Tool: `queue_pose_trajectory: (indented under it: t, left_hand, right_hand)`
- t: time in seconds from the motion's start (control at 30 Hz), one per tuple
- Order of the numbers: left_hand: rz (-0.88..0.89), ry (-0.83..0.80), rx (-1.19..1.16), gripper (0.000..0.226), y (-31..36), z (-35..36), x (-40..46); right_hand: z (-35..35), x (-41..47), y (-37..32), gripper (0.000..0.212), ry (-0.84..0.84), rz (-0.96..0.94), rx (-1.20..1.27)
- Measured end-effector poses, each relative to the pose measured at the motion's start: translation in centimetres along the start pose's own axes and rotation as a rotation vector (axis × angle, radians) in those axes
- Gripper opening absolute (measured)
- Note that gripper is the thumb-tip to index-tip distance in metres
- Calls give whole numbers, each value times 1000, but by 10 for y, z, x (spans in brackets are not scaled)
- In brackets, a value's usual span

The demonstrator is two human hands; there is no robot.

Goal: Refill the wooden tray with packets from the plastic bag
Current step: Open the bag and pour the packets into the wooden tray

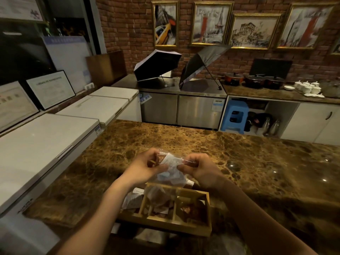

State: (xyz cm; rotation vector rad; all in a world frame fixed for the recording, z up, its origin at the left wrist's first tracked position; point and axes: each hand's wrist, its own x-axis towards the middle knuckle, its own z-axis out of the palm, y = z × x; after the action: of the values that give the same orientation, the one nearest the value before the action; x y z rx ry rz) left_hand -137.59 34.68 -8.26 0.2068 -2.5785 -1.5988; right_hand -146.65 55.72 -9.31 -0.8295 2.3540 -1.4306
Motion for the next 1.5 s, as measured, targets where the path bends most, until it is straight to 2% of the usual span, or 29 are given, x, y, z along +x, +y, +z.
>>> queue_pose_trajectory:
  t: [0.23,0.33,0.53,0.93,1.1,1.27,1.37,1.5]
  left_hand:
    - [86,23,37,23,11,-5,5]
    - [86,6,115,24,9,-5,6]
    - [63,22,196,24,3,-1,7]
    - [60,133,159,23,12,6,10]
    - [92,110,182,20,26,21,19]
    - [148,134,183,18,48,48,35]
    - [192,119,205,19,50,64,40]
    - [222,87,227,15,45,77,40]
  right_hand:
    - [-10,5,-13,13,19,-44,54]
    - [-11,4,-9,9,-1,-40,-9]
    - [-5,2,-2,16,23,-48,-37]
    - [-7,2,-4,16,60,-40,20]
    - [-23,-2,-2,9,122,-37,-21]
    - [-54,-8,2,12,186,-102,-94]
    - [-64,-16,11,12,217,-70,-184]
    - [-67,-25,22,9,221,-17,-165]
